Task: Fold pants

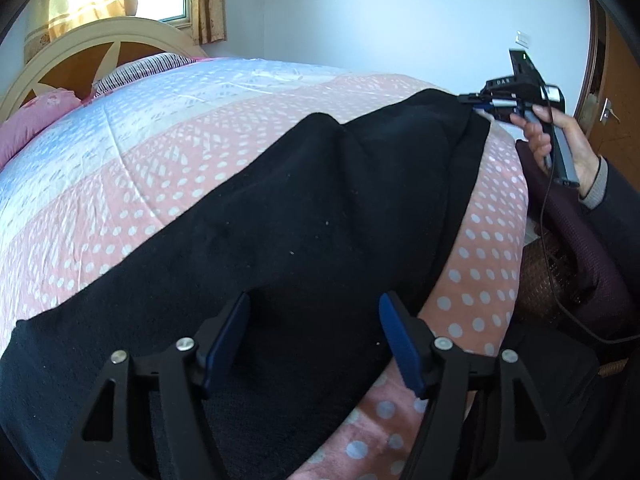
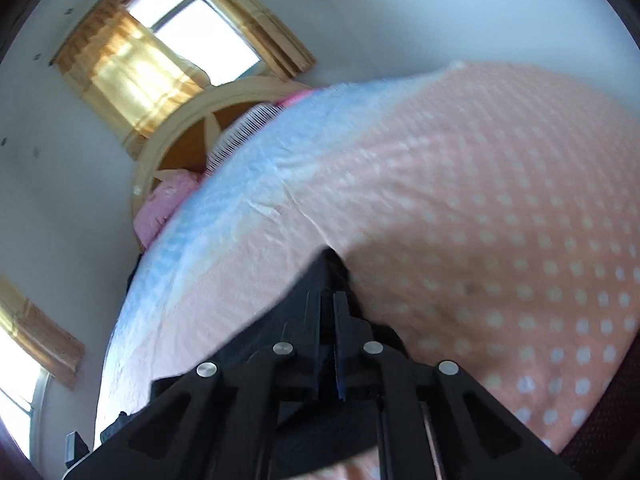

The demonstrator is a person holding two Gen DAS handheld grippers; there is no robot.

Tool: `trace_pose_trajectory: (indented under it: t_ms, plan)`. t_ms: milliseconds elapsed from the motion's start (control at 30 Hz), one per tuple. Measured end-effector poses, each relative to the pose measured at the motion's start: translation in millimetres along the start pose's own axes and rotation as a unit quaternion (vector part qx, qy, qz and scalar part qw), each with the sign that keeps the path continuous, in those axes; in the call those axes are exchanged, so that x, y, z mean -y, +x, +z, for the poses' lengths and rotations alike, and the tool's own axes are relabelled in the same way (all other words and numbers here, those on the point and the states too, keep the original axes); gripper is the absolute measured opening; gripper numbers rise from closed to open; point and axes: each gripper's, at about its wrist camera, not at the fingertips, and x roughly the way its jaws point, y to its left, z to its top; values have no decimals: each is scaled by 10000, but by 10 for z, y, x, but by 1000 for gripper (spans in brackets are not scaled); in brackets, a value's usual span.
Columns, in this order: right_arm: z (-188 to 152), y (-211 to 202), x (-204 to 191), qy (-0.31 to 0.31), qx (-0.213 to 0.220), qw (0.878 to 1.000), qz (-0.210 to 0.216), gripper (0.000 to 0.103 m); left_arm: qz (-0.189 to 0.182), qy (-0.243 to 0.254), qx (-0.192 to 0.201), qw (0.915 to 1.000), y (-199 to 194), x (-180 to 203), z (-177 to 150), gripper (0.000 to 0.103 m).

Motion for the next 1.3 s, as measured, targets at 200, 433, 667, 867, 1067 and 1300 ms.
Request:
trace_pose_trajectory:
  t_ms: [200, 433, 667, 867, 1067, 1300]
  plan:
    - [-10, -324, -344, -736, 306, 9968, -111, 6, -64, -41, 1, 10000, 13, -23, -13, 72]
    - [-301, -171, 432, -35, -116, 9979, -644, 6, -141, -54, -8, 9999, 4, -61, -22, 74]
    - [-300, -120, 415, -217, -249, 9960, -836, 22, 190, 270, 50, 9994, -18, 84, -11, 74]
    - [-361, -388, 219, -261, -24, 9920, -1232, 65, 339, 517, 89, 9980, -27, 164, 13, 74]
    - [-709, -329, -356, -302, -1003, 9931, 530, 51, 117, 198, 84, 9997, -35, 9, -18, 76]
    - [-1314, 178, -818, -653, -2147, 9693, 1002, 39, 193, 136, 238, 9994, -75, 37, -39, 76]
